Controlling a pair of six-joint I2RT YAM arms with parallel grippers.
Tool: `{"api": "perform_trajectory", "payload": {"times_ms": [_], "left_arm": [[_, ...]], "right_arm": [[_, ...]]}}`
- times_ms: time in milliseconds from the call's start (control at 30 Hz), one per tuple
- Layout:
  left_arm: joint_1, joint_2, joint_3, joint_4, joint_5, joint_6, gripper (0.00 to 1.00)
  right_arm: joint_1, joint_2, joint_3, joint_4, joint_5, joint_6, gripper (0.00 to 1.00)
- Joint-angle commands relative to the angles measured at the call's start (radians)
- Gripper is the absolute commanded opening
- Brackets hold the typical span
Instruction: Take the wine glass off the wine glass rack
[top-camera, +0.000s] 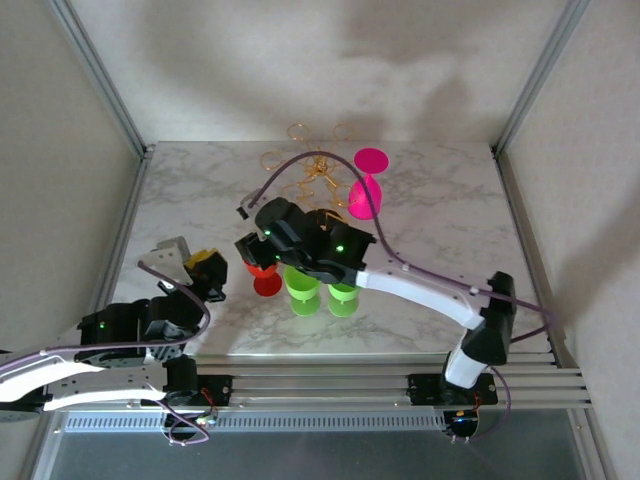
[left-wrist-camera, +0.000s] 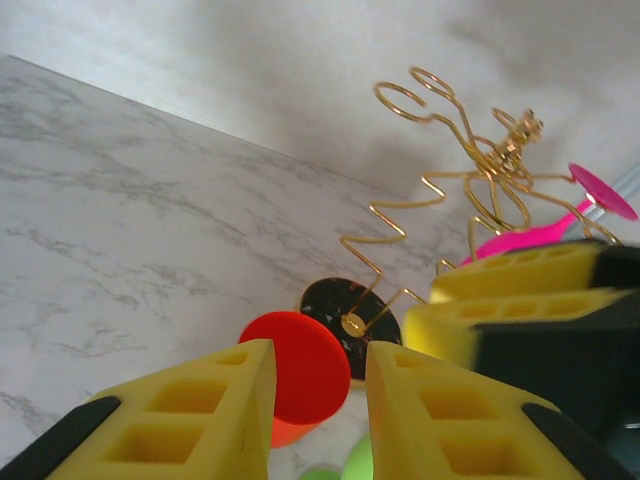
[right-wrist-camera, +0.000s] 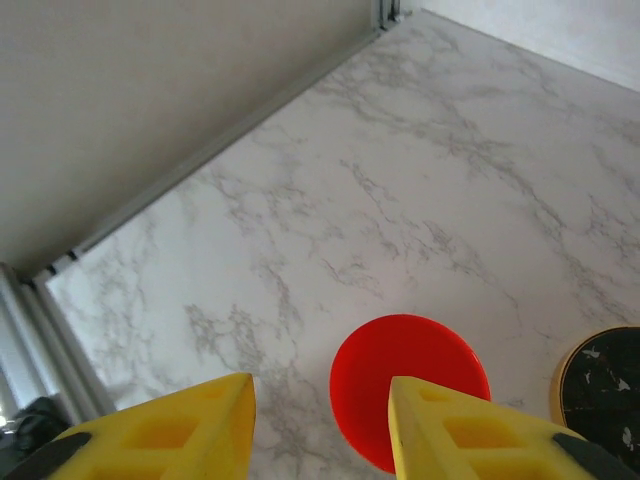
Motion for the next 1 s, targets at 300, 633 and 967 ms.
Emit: {"api": "perform_trajectory", "payload": {"times_ms": [300, 633, 967], "left_arm": [[0.006, 0.12, 0.034, 0.232, 0.297, 0.249, 0.29], [0.004, 0.215, 0.06, 0.387, 0.429, 0.291, 0.28], [0.004, 0.305, 0.087, 0.457, 0.405, 0.304, 0.32]], "right_arm": [[0.012, -0.358, -0.081, -0.204, 0.048, 0.127, 0.46], [-0.293, -0.555, -0.178, -0.26, -0.173, 0.261, 0.54], [-0.672, -0.564, -0.302, -0.128, -0.513, 0.369, 0.56]]}}
